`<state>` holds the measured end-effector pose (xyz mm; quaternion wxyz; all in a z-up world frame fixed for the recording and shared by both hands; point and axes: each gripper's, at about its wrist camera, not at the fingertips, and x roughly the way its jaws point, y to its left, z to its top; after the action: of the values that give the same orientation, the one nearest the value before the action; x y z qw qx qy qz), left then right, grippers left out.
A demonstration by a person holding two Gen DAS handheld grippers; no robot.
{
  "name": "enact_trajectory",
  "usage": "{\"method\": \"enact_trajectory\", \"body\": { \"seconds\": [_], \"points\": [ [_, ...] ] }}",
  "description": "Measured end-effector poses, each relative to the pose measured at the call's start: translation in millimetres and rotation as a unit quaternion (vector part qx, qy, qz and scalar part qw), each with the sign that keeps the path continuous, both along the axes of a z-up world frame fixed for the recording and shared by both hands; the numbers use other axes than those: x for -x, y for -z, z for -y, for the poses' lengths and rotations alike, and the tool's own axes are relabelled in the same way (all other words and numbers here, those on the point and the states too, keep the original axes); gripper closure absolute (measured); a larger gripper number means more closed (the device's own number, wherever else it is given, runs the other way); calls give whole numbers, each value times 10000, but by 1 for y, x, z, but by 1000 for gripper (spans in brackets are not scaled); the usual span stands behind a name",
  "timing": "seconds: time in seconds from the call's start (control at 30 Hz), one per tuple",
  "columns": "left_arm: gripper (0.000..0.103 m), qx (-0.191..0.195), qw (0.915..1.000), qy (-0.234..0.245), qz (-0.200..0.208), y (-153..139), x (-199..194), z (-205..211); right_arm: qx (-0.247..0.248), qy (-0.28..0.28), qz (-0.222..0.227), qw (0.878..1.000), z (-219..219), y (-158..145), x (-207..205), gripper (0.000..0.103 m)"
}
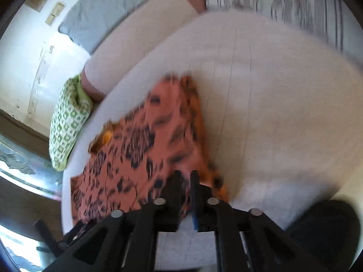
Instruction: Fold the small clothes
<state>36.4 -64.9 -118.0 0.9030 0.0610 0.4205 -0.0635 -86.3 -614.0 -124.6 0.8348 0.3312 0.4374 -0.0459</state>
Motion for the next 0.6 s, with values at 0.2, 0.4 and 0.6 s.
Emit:
{"method": "enact_trajectory", "body": {
  "seconds": [0.2,0.4,0.6],
  "points": [
    [15,-149,9986,-177,-473,17,-16,4,581,-349,501,9964,11,-30,-69,0],
    [15,-138,9980,-204,-588,24,-20,6,674,-1002,-488,9915,17,23,-161,22],
    [15,-51,9982,-160,-579,26,-20,3,902,-1187,-205,9886,8,8,-156,88]
  ]
}}
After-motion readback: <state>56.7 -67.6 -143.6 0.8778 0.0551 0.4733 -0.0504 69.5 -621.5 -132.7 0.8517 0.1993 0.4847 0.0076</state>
